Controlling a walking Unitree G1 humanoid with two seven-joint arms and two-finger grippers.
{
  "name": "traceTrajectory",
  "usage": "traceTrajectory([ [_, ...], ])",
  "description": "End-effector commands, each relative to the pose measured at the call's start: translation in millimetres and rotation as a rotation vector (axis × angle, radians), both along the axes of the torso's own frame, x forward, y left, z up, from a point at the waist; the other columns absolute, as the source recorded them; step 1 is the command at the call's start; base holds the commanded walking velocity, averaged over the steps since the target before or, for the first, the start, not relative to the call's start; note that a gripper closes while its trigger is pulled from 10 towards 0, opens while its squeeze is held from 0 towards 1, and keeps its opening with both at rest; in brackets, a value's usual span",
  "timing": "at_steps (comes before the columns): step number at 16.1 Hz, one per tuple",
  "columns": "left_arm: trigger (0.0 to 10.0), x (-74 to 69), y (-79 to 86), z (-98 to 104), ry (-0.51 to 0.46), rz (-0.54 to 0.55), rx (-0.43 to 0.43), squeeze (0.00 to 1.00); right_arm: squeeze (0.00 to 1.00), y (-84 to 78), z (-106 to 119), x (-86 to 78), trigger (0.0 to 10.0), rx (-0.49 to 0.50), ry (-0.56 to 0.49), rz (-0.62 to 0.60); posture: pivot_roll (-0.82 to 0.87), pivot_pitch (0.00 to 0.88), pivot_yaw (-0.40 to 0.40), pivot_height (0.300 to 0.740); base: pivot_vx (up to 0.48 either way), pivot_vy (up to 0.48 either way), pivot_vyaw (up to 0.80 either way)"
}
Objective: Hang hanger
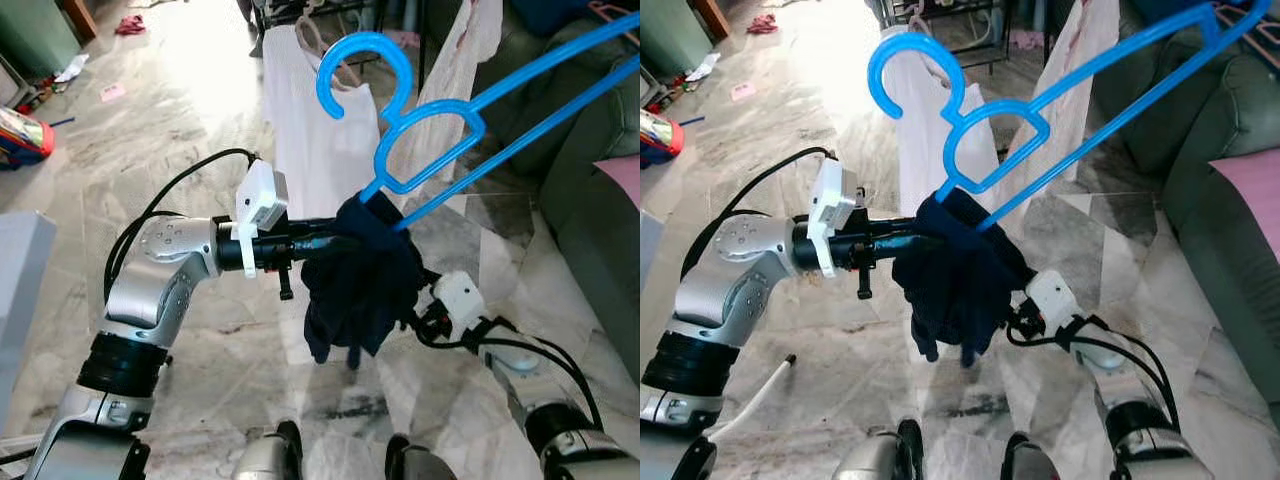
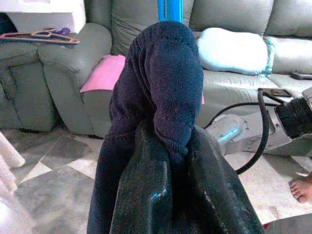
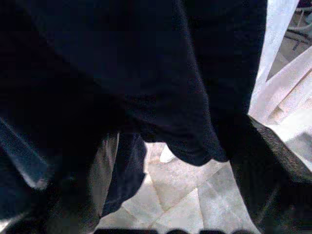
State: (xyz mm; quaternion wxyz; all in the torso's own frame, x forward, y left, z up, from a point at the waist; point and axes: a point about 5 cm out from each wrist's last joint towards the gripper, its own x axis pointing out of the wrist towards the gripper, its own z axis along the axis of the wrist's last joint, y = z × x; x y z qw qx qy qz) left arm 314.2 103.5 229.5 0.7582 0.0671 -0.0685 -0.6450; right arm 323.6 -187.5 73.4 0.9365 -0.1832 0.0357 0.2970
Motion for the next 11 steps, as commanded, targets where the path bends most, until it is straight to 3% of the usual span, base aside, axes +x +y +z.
traceTrajectory([
  [1,0.0,-4.5,1.0,8,-0.034,-0.014,-0.013,0.00,0.00,4.7,-5,-2.7,0.0,-0.006,0.018,0.025,0.10,0.251,0.109,0.740,0.000,0.000,0.00],
  [11,0.0,-5.6,-0.2,3,-0.025,0.000,-0.012,0.00,0.00,-6.0,-5,-4.7,0.0,-0.047,-0.038,-0.051,0.08,0.260,0.107,0.740,0.000,0.000,0.00],
])
